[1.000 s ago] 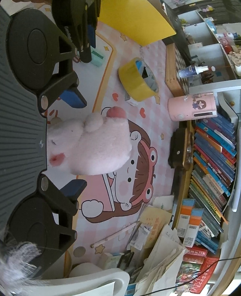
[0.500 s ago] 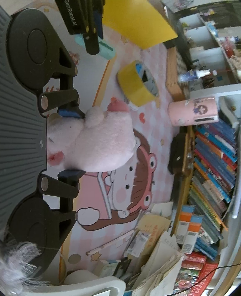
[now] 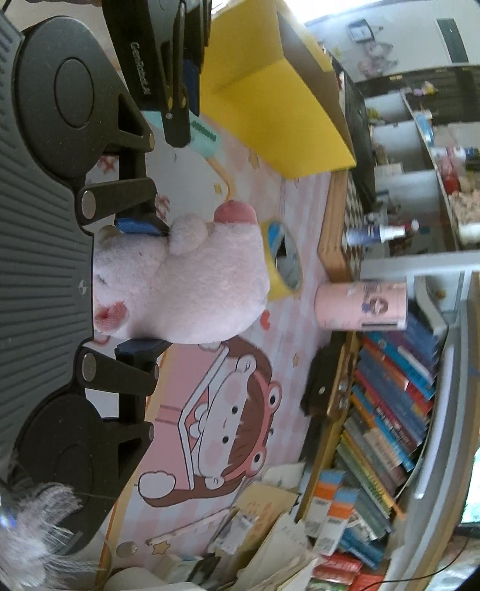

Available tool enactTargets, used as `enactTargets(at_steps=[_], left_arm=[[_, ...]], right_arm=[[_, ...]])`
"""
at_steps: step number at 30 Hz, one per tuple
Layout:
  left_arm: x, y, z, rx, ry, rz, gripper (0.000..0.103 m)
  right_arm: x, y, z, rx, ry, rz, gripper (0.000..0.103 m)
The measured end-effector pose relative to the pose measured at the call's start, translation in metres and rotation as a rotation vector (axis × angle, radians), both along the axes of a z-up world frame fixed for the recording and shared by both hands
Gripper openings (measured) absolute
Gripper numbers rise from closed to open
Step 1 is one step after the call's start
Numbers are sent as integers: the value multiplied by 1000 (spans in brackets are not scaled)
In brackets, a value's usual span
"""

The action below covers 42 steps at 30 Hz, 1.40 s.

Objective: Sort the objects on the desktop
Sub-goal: 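Carry the pig and dispenser in both tools toward the yellow box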

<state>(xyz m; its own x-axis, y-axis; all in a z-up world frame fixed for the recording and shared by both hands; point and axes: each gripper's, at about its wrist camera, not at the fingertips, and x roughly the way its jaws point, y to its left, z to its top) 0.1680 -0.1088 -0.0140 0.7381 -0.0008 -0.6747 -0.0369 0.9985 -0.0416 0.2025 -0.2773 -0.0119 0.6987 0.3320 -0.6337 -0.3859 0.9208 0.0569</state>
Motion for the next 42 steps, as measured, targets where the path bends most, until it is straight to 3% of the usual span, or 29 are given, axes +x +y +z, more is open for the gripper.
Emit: enactTargets(at_steps=[13, 29, 42], left_arm=[[-63, 63, 10, -24, -44, -1, 23], [-155, 160, 8, -36, -15, 26, 23], [-201, 207, 4, -25, -10, 95, 23]], right_arm=[[-60, 54, 14, -3, -21, -11, 49], [-159, 151, 11, 7, 14, 18, 49], [-200, 213, 3, 11, 51, 123, 49]])
